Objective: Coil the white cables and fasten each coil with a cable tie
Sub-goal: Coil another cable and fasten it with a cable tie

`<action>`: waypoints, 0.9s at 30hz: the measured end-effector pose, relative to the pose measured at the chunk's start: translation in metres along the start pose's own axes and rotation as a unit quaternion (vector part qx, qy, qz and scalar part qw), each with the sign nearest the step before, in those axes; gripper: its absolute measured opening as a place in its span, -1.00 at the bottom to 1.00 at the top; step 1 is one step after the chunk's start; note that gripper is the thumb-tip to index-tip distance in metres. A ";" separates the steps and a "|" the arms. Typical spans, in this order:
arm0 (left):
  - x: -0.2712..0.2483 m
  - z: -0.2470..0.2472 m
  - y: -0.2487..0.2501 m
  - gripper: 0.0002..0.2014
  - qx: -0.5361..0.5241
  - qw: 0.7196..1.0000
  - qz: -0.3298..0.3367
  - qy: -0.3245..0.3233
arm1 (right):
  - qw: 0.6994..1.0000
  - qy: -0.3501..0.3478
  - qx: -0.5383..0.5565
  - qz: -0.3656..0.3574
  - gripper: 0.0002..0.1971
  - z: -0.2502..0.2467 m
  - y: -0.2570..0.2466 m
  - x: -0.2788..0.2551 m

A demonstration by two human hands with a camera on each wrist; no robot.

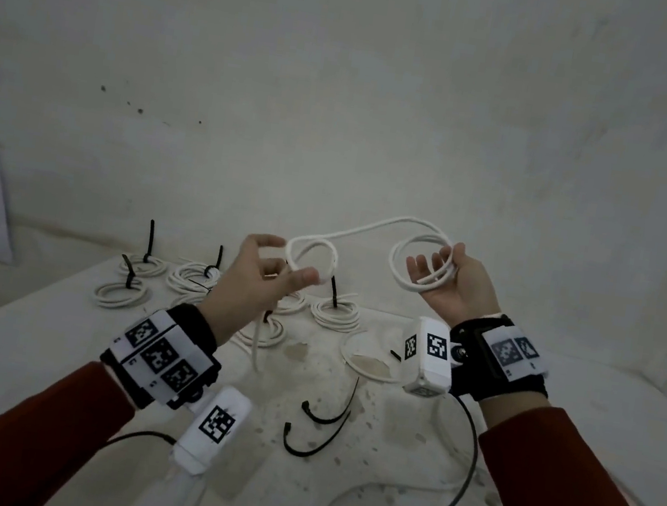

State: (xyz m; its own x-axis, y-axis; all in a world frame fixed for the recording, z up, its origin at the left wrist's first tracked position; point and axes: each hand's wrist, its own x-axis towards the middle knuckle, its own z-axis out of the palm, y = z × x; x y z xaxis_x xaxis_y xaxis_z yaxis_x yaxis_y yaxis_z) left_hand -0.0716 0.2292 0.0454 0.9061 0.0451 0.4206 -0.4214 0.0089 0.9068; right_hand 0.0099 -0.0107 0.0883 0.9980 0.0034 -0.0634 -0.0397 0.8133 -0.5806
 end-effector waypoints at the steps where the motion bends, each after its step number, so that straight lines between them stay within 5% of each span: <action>1: 0.002 -0.003 0.001 -0.28 0.012 1.000 0.006 0.021 | 1.000 0.013 0.003 0.000 -0.61 -0.003 0.001 0.001; 6: 0.001 -0.017 0.009 -0.23 0.044 0.998 0.053 -0.002 | 0.998 0.052 0.029 -0.010 -0.66 -0.019 0.000 0.008; 12: 0.007 -0.032 0.005 -0.38 0.081 0.992 -0.008 0.092 | 0.994 0.073 0.069 -0.039 -0.74 -0.027 -0.023 0.005; 17: 0.005 -0.055 -0.018 -0.45 0.135 0.987 -0.044 0.071 | 0.990 0.063 0.110 -0.055 -0.78 -0.030 -0.043 -0.004; 22: -0.001 -0.071 -0.034 -0.66 0.275 0.957 -0.032 0.090 | 0.986 0.074 0.130 -0.072 -0.71 -0.028 -0.066 -0.011; 27: -0.002 -0.089 -0.049 -0.60 0.401 0.912 -0.044 0.082 | 0.985 0.080 0.127 -0.080 -0.67 -0.030 -0.083 -0.013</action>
State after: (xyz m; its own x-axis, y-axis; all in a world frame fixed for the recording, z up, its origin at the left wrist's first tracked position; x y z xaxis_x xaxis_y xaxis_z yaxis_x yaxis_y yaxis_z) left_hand -0.0561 0.3179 -0.0024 0.8900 0.2286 0.3946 -0.1251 -0.7097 0.6933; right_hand -0.0015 -0.0953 0.1128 0.9688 -0.2128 -0.1268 0.1522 0.9152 -0.3731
